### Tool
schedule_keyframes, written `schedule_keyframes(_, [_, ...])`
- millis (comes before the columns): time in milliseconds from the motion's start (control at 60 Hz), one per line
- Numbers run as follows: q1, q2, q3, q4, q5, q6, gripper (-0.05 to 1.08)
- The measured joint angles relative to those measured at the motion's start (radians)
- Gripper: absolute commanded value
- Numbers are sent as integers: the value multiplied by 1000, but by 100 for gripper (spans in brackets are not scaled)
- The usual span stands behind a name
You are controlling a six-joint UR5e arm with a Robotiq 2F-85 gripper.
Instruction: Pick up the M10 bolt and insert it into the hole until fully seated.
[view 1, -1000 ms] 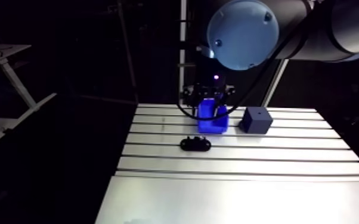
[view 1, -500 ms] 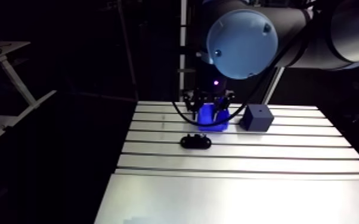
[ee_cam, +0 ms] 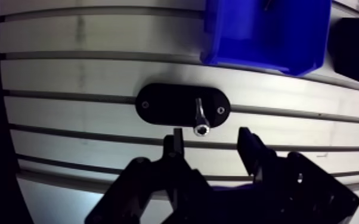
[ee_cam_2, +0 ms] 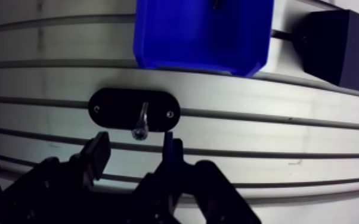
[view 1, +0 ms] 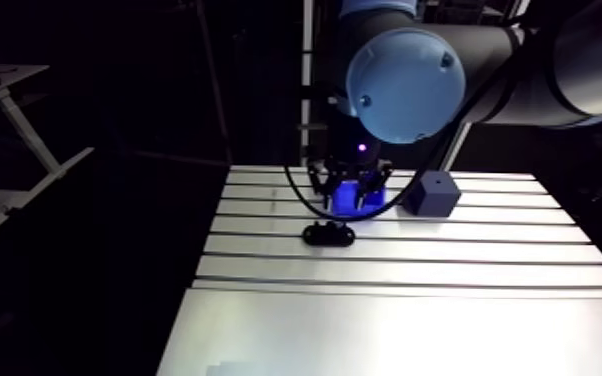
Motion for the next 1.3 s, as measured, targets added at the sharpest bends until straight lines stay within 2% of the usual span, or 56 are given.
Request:
schedule_keyframes(400, [0,16,26,-35,-1,-7,44])
schedule_keyframes(750, [-1,24,40,-55,-12,-12,47])
schedule_keyframes(1300, [0,35,46,-61,-12,-10,47])
